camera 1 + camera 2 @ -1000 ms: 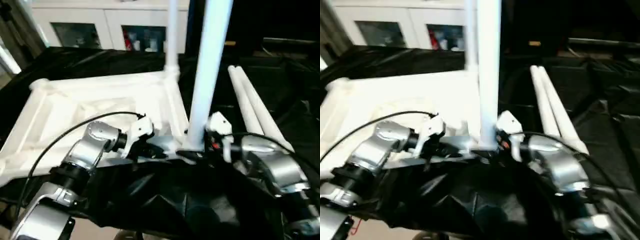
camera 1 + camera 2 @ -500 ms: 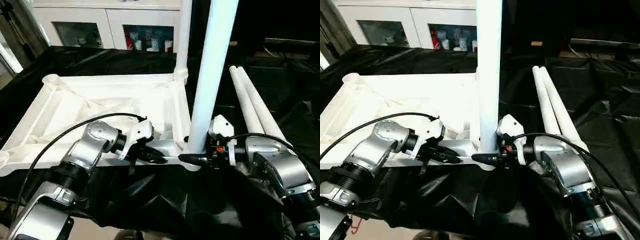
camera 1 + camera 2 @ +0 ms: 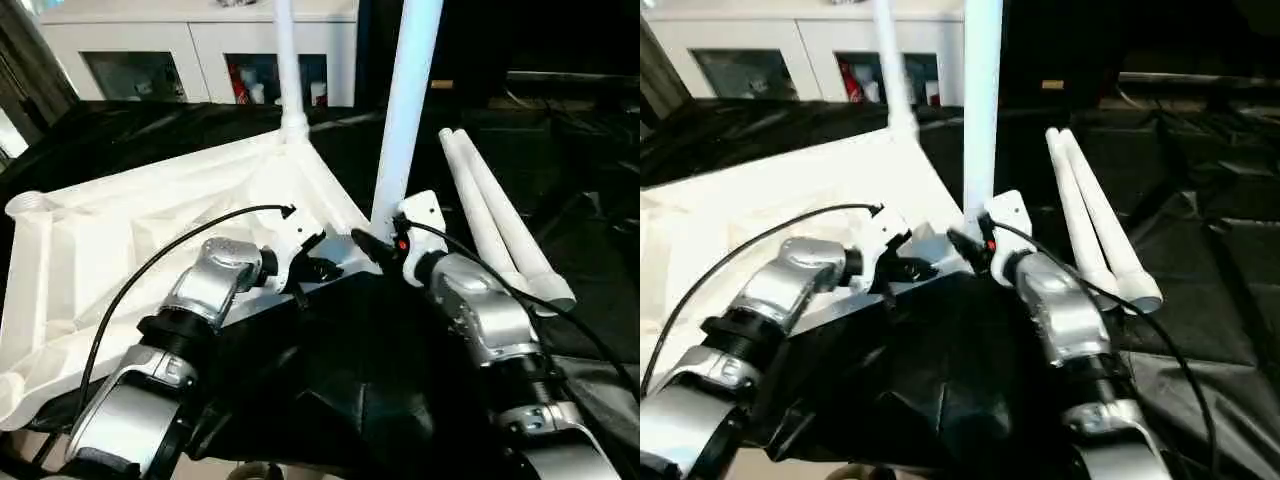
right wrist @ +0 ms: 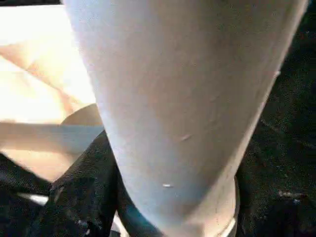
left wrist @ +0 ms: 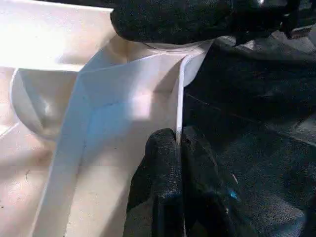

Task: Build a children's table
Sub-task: Rotate leg to tighten

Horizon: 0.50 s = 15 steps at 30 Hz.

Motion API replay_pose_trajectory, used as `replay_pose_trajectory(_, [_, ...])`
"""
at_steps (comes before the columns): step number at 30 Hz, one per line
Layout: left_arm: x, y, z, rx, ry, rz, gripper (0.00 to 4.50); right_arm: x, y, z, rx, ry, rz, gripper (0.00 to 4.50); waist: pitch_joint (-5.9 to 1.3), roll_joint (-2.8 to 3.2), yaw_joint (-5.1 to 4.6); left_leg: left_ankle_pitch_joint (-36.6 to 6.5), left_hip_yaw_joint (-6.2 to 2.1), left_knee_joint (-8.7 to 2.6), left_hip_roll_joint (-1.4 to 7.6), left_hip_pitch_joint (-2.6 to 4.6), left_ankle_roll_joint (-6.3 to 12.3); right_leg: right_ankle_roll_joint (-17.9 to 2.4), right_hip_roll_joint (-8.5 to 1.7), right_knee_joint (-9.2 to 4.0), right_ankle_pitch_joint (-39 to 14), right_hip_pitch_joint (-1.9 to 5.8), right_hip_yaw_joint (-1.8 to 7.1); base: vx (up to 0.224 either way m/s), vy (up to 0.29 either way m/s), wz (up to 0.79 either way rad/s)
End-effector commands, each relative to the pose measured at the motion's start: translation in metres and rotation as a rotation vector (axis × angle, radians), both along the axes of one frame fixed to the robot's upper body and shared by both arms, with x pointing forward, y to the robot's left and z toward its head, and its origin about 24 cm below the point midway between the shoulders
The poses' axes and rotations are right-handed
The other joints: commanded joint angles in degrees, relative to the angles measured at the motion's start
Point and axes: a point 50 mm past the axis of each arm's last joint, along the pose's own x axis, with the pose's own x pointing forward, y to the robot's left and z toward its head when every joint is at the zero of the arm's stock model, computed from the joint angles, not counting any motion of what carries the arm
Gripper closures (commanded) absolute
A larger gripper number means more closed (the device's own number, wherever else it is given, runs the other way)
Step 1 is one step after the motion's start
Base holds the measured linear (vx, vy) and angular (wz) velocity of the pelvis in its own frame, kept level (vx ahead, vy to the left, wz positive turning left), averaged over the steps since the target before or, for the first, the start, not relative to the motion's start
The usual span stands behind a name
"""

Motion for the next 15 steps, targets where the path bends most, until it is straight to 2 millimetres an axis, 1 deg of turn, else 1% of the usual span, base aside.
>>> replay_pose_trajectory(1, [0.006,-0.026,0.025,-0.069,-0.109,-0.022,4.50,-0.019,0.059,-0.011,0.046,0.063,0.236,1.82,-4.49,-0.32,0.08,-8.7,-0.86,-3.73,1.84,0.45,3.95,-13.3,-4.09,-4.42,-9.6,3.66,3.13,0.000,0.000,0.00])
replay_pose_trajectory(2, [0.006,-0.025,0.024,-0.068,-0.109,-0.031,4.50,-0.019,0.059,-0.011,0.057,0.066,0.245,1.82,-4.41,-0.29,0.07,-9.4,-0.84,-3.76,1.85,0.47,3.95,-13.2,-4.16,-4.56,-10.6,3.69,3.16,0.000,0.000,0.00])
replay_pose_trajectory(3, [0.005,-0.025,0.024,-0.070,-0.109,-0.039,4.50,-0.020,0.059,-0.010,0.065,0.069,0.253,1.48,-4.38,-0.28,0.06,-9.7,-0.86,-3.80,1.88,0.51,3.90,-13.0,-4.16,-4.61,-11.1,3.67,3.17,0.000,0.000,0.00])
replay_pose_trajectory(5, [0.001,-0.021,0.023,-0.070,-0.113,-0.086,4.50,-0.020,0.055,-0.007,0.089,0.070,0.268,1.13,-4.36,-0.27,0.05,-10.2,-0.87,-3.85,1.86,0.55,3.75,-12.7,-4.18,-4.73,-12.1,3.68,3.19,0.000,0.000,0.00])
replay_pose_trajectory(7, [-0.002,-0.018,0.021,-0.066,-0.112,-0.124,4.50,-0.019,0.051,-0.005,0.057,0.049,0.280,1.04,-4.49,-0.28,-0.01,-9.6,-0.94,-3.83,1.94,0.36,3.93,-12.8,-4.23,-4.47,-10.7,3.79,3.24,0.000,0.000,0.00])
replay_pose_trajectory(8, [-0.004,-0.015,0.021,-0.063,-0.108,-0.143,4.50,-0.019,0.048,-0.004,0.035,0.036,0.293,0.91,-4.52,-0.27,-0.04,-9.3,-0.95,-3.83,1.96,0.33,4.04,-12.9,-4.24,-4.43,-10.1,3.79,3.25,0.000,0.000,0.00])
replay_pose_trajectory(9, [-0.007,-0.012,0.020,-0.060,-0.107,-0.181,4.50,-0.021,0.042,-0.003,0.017,0.028,0.343,0.91,-4.55,-0.04,-0.16,-9.1,-0.98,-3.84,2.00,0.40,4.14,-13.3,-4.11,-4.30,-9.1,3.78,3.17,0.000,0.000,0.00])
replay_pose_trajectory(10, [-0.009,-0.010,0.020,-0.061,-0.104,-0.203,4.50,-0.023,0.039,-0.002,0.011,0.026,0.367,0.91,-4.57,-0.12,-0.15,-9.0,-0.92,-3.75,2.01,0.38,4.48,-13.5,-4.12,-4.21,-8.0,3.88,3.23,0.000,0.000,0.00])
replay_pose_trajectory(12, [-0.013,-0.005,0.019,-0.054,-0.097,-0.267,4.50,-0.030,0.029,0.000,-0.012,0.026,0.459,0.91,-4.61,-0.03,0.07,-8.6,-0.88,-3.73,2.14,0.50,5.21,-13.8,-4.05,-4.14,-6.8,3.84,3.25,0.000,0.000,0.00])
replay_pose_trajectory(14, [-0.015,-0.003,0.019,-0.054,-0.089,-0.293,4.50,-0.032,0.024,0.000,-0.020,0.028,0.486,0.91,-4.54,0.06,0.40,-9.2,-0.79,-3.76,2.33,0.62,5.28,-14.2,-4.15,-4.15,-7.2,3.64,3.30,0.000,0.000,0.00])
replay_pose_trajectory(15, [-0.018,-0.001,0.019,-0.055,-0.086,-0.332,4.50,-0.035,0.019,0.002,-0.028,0.026,0.526,0.91,-4.53,0.03,0.53,-9.5,-0.79,-3.81,2.38,0.72,5.19,-14.3,-4.13,-4.22,-7.7,3.60,3.31,0.000,0.000,0.00])
